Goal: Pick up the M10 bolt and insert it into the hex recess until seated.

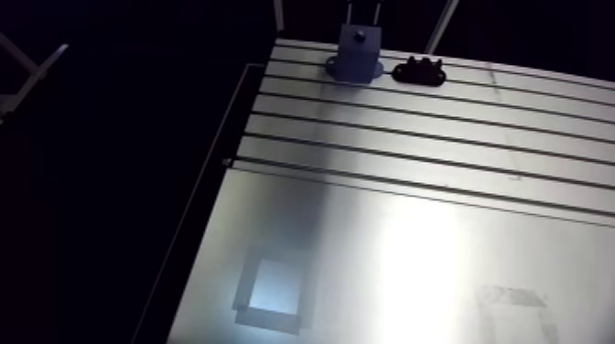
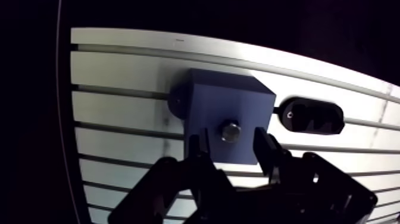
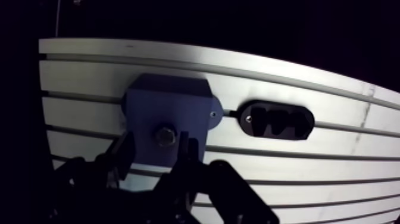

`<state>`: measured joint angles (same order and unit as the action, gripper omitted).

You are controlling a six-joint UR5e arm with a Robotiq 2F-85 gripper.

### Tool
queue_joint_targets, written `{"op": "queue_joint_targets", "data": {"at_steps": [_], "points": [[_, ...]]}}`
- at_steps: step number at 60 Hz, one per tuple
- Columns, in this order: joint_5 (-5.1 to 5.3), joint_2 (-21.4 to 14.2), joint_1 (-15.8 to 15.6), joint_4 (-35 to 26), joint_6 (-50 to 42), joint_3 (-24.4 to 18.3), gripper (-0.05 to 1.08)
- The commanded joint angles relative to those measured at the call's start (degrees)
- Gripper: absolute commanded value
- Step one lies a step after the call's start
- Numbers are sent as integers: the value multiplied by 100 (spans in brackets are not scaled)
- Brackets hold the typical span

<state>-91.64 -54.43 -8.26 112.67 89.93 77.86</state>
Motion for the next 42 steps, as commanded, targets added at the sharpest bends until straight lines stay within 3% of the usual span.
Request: {"op": "queue_joint_targets", "data": {"at_steps": [1, 42], "points": [[19, -10, 17, 5, 20, 12, 49], [-7, 8, 24, 23, -66, 48, 51]]}}
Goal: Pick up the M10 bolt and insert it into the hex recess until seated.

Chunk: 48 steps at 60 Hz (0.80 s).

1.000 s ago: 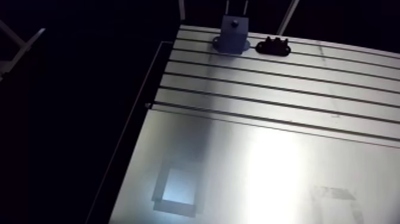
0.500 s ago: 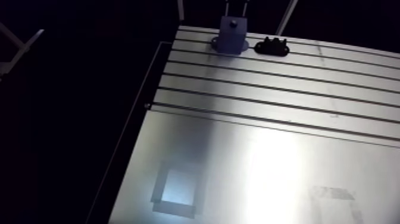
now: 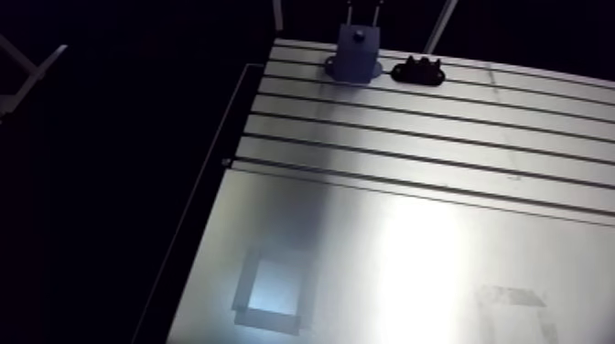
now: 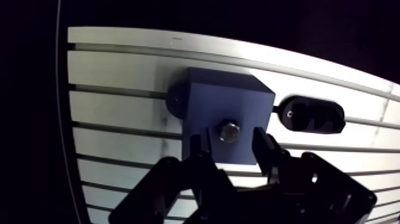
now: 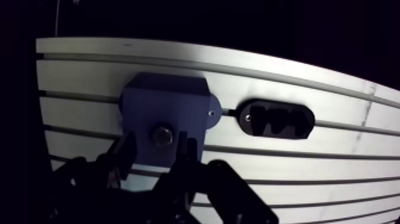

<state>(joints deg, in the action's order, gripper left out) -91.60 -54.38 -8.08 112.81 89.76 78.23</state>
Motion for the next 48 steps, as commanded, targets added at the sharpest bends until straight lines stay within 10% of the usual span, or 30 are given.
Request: {"op": "queue_joint_targets", "data": {"at_steps": [1, 48], "points": [[-11, 3, 6, 9, -49, 12, 51], [7, 38, 16, 9, -42, 30, 58]]}}
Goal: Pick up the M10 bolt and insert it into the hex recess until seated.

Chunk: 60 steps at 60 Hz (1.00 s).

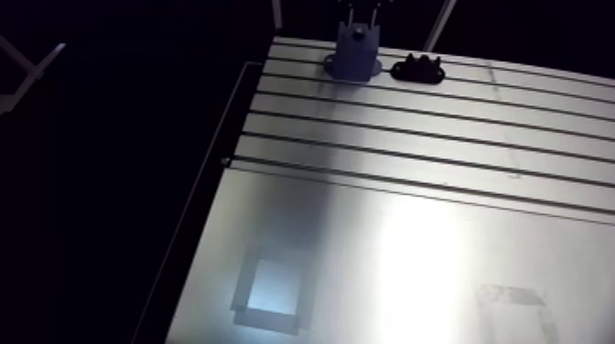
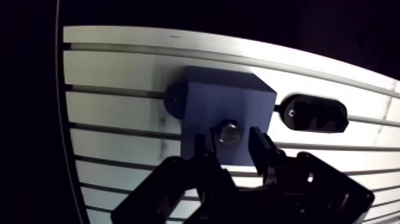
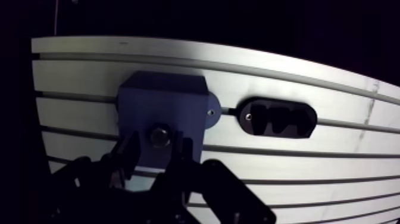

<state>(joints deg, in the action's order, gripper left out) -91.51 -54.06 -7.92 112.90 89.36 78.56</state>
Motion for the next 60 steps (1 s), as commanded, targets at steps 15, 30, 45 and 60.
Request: {"op": "queue_joint_targets", "data": {"at_steps": [15, 30, 45, 60], "points": [[-11, 6, 9, 0, 16, 5, 60], [-20, 6, 9, -1, 0, 21, 60], [-11, 6, 9, 0, -1, 40, 61], [-11, 6, 9, 0, -2, 40, 61]]}}
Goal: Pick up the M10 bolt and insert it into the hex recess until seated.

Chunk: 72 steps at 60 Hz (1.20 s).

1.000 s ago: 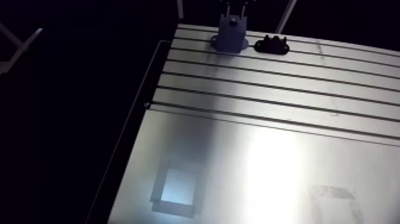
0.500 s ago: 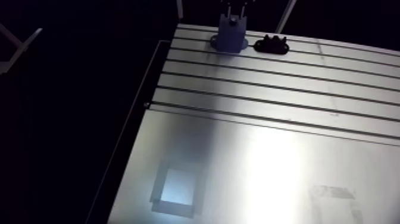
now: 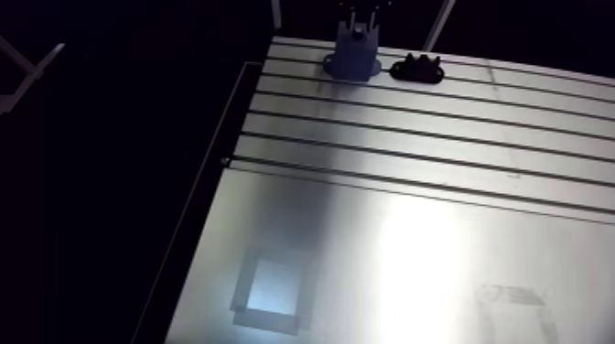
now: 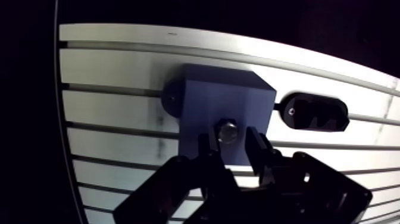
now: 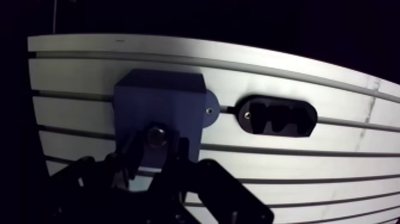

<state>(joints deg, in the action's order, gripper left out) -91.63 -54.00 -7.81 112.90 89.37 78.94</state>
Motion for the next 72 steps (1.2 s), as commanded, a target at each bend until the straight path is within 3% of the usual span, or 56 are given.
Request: {"op": "queue_joint_targets", "data": {"at_steps": [1, 72], "points": [[1, 0, -2, 0, -3, 3, 62], [9, 36, -2, -9, 4, 3, 69]]}}
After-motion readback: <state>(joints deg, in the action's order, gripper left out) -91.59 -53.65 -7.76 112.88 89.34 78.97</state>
